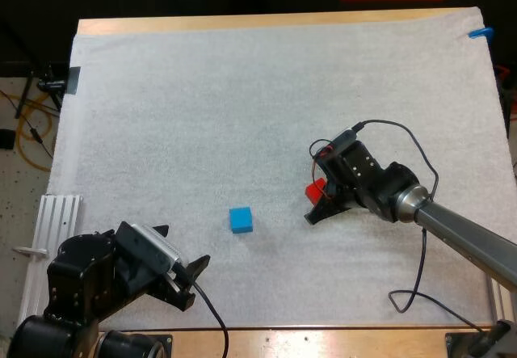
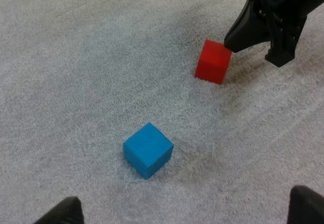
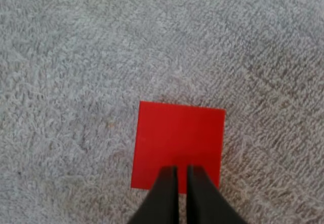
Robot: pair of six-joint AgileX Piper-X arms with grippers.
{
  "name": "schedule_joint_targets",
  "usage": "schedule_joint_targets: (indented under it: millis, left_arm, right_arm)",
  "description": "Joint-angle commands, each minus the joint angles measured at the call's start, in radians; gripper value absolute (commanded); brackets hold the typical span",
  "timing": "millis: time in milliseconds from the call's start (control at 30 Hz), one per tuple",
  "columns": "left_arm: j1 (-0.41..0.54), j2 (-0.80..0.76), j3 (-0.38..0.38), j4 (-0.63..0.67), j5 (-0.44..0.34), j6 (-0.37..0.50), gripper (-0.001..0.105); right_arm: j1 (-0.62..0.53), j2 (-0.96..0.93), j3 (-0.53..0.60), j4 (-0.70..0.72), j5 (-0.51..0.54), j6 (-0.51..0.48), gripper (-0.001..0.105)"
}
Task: Stack red cube on blue cube
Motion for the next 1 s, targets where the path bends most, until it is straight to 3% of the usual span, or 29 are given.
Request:
schedule_joint_targets:
  millis: [0,433,533,600,667,733,967]
  left_arm:
    - [-0.004,0.000,-0.006,-0.002,0.008,-0.001,0.076]
    - [-0.004,0.000,-0.006,-0.002,0.008,-0.001,0.076]
    - [-0.004,0.000,-0.006,-0.002,0.008,-0.001,0.076]
    - [-0.004,0.000,-0.006,-0.002,0.008,-0.001,0.076]
    - [-0.004,0.000,-0.006,-0.002,0.008,-0.001,0.076]
    - [-0.004,0.000,-0.006,-0.002,0.008,-0.001,0.076]
    - [-0.004,0.000,-0.006,-0.002,0.008,-0.001,0.076]
  right_arm:
    - [-0.002,-0.008,-0.011,-0.005,0.000,0.001,0.000]
    - [-0.002,-0.008,-0.011,0.006,0.000,0.001,0.000]
    - [-0.002,-0.008,-0.011,0.011,0.000,0.003,0.012]
    - [-0.002,-0.008,-0.011,0.011,0.000,0.003,0.033]
    - [-0.002,-0.008,-0.011,0.011,0.000,0.003,0.063]
    - [-0.002,-0.008,-0.011,0.011,0.000,0.003,0.077]
    - [-0.002,-0.008,-0.011,-0.038,-0.022,-0.002,0.078]
